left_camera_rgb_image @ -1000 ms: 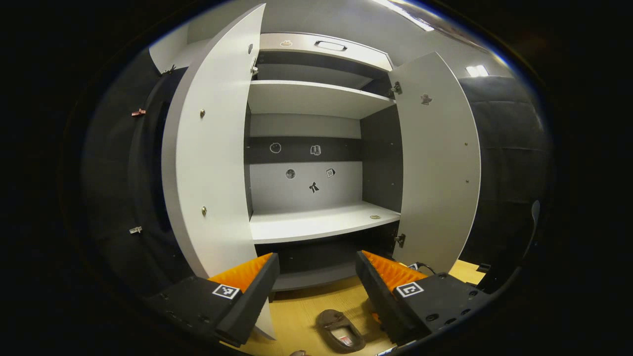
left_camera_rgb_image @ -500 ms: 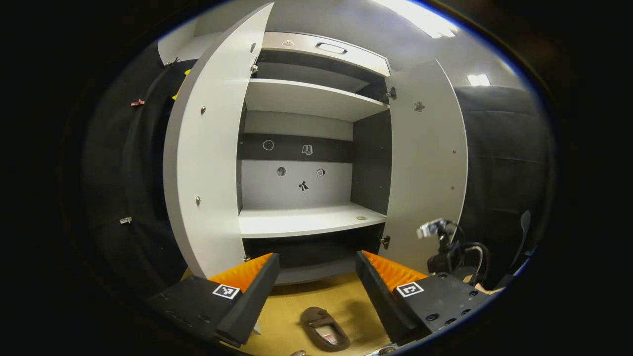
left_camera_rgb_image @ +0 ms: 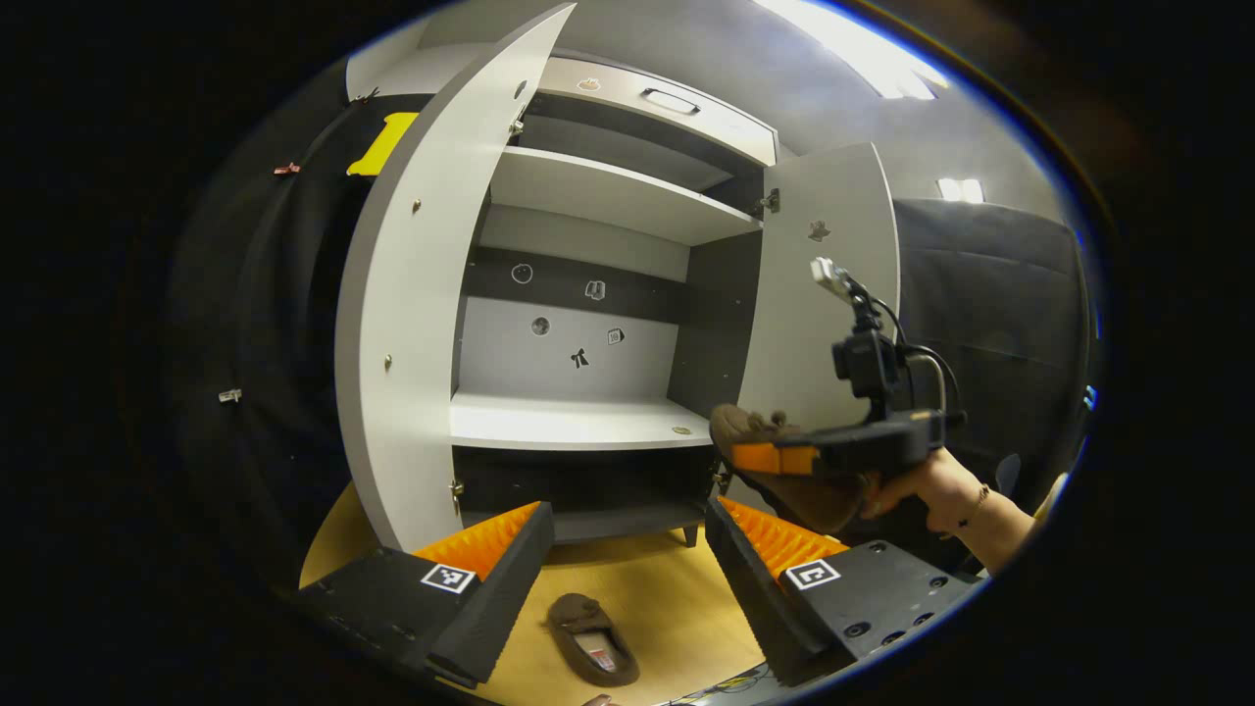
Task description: Grab one shoe with the right hand and put it into the shoe cabinet, grab the other shoe with the left hand and put it into the shoe cabinet; then close the right door with the right hand and the left door with the left hand.
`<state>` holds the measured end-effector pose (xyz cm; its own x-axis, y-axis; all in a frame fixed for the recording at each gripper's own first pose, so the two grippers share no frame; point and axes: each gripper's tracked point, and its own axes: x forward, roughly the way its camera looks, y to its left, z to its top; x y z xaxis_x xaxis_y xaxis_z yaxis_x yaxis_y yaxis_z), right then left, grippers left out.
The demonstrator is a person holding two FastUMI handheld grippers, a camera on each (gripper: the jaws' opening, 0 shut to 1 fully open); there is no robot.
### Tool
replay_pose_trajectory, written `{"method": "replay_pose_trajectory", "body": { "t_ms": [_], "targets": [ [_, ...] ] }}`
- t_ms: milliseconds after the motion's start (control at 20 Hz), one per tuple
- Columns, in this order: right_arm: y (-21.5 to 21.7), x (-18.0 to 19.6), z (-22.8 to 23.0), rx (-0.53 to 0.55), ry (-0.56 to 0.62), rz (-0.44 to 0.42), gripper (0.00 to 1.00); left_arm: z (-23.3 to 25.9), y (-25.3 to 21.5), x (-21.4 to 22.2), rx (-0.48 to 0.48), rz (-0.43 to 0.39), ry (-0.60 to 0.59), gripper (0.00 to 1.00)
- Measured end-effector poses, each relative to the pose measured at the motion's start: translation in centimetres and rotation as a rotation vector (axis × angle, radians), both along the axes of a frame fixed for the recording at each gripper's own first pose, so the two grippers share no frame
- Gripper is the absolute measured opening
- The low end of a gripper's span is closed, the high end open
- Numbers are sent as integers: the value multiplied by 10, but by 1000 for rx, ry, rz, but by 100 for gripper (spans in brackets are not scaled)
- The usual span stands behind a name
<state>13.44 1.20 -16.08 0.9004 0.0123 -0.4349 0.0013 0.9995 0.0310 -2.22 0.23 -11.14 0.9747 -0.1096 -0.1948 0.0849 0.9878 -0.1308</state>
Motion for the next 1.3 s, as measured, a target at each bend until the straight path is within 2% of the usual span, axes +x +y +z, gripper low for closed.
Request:
{"method": "replay_pose_trajectory", "body": {
  "t_ms": [250,500,650,800,950,1150,1250,1300],
  "targets": [
    [4,94,35,61,-37,37,9,0,-15,5,10,23,4,98],
    [1,193,42,49,-57,55,8,-10,-4,17,15,133,39,98],
    [-2,247,25,42,-41,44,8,-19,7,24,3,206,71,99],
    [-7,292,-7,47,-2,12,8,-21,23,31,30,266,84,99],
    [-8,317,-40,56,59,-13,8,-26,39,35,47,314,106,99],
    [-8,329,-68,44,108,-22,8,-29,52,37,36,357,122,98],
    [-6,328,-77,37,136,-11,12,-31,56,38,25,370,132,98],
    [-4,325,-77,31,143,-4,24,-30,57,38,22,373,133,98]
  ]
}}
